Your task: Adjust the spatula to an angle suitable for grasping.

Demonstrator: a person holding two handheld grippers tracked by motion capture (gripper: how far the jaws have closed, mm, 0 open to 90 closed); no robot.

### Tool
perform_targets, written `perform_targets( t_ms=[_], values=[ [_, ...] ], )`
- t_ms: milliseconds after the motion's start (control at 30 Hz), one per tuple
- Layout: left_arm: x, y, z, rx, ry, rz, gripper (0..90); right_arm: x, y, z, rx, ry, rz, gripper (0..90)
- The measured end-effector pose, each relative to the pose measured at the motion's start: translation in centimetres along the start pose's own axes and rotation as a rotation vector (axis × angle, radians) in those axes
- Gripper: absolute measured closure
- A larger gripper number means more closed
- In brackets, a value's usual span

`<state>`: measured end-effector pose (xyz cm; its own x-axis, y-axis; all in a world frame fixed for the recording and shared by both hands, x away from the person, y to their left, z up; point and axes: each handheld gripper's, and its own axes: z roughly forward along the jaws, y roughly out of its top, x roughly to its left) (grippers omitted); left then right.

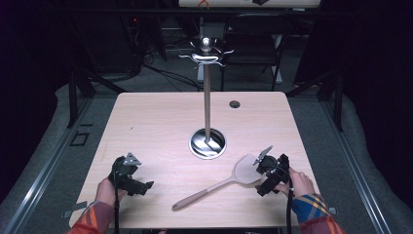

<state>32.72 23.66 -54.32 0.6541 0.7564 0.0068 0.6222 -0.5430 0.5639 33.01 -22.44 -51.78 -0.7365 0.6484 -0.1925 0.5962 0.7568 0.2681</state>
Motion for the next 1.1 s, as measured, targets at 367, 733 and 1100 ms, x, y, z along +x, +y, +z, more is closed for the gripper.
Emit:
perform_targets(
  t_ms=[367, 733, 1100],
  values=[
    [-0.2, -0.1, -0.2, -0.008, 0.003, 0.02, 0.0, 0.7, 0.8, -0.3, -0.08, 0.099, -0.033, 0.0],
    [-0.4, 0.3, -0.2, -0.017, 0.005, 0.046, 0.0, 1.5, 1.8, -0.6, -0.142, 0.188, -0.068, 0.0],
    [0.3, 0.0, 0.2, -0.014, -0.015, 0.027, 0.0, 2.7, 4.2, 0.2, -0.199, 0.296, -0.064, 0.0]
  ],
)
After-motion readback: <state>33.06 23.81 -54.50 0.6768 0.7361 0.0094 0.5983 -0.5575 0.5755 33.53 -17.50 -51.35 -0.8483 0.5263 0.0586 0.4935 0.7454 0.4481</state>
